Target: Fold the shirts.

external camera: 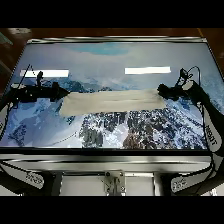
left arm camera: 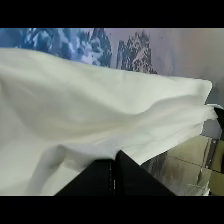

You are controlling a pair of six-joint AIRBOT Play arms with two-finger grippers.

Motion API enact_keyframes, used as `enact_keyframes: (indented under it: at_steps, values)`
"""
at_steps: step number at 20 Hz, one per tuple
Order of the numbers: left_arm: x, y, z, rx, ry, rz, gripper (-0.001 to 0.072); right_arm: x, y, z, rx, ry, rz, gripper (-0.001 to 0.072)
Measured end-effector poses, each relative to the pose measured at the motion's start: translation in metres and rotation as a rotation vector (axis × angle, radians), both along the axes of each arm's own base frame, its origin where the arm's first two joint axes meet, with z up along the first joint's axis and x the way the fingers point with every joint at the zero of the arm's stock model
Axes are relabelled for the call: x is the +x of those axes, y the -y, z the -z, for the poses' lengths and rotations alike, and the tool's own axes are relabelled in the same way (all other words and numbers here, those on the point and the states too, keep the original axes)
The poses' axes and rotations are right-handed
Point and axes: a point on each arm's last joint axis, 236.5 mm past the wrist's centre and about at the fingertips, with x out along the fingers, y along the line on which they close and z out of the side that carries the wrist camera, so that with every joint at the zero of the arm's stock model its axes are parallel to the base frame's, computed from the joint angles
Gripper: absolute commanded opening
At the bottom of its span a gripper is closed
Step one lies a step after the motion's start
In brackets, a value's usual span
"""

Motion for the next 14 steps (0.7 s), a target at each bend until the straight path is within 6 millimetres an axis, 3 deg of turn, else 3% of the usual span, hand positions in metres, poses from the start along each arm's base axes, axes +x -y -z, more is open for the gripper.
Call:
enact_keyframes:
  at_steps: [1,2,3,6,8,9,12,14]
  values:
    - [0.001,0.001,0.003,-0.003,-0.005,0.002,0.0246,0.000,0.000,0.002,0.002,-0.001,0.003,0.0577]
    - [0.001,0.003,0.004,-0.011,-0.008,0.005,0.0414,0.001,0.000,0.002,0.004,-0.002,0.004,0.0591]
    - [-0.001,0.004,0.004,-0.018,-0.014,0.014,0.0537,0.001,0.002,0.001,0.005,0.003,0.009,0.0591]
    - [-0.007,0.004,-0.002,-0.057,-0.035,0.038,0.0545,0.000,0.021,-0.010,-0.027,0.018,0.017,0.0592]
    - [-0.013,0.000,-0.010,-0.088,-0.047,0.061,0.0543,-0.003,0.041,-0.016,-0.035,0.018,0.052,0.0683]
    - [-0.017,0.000,-0.016,-0.107,-0.052,0.082,0.0543,-0.006,0.050,-0.015,-0.028,0.007,0.072,0.0683]
    - [-0.030,0.000,-0.034,-0.144,-0.055,0.136,0.0537,-0.017,0.066,-0.003,0.034,-0.052,0.127,0.0683]
    - [-0.037,0.002,-0.048,-0.160,-0.046,0.163,0.0535,-0.021,0.061,0.008,0.107,-0.085,0.142,0.0683]
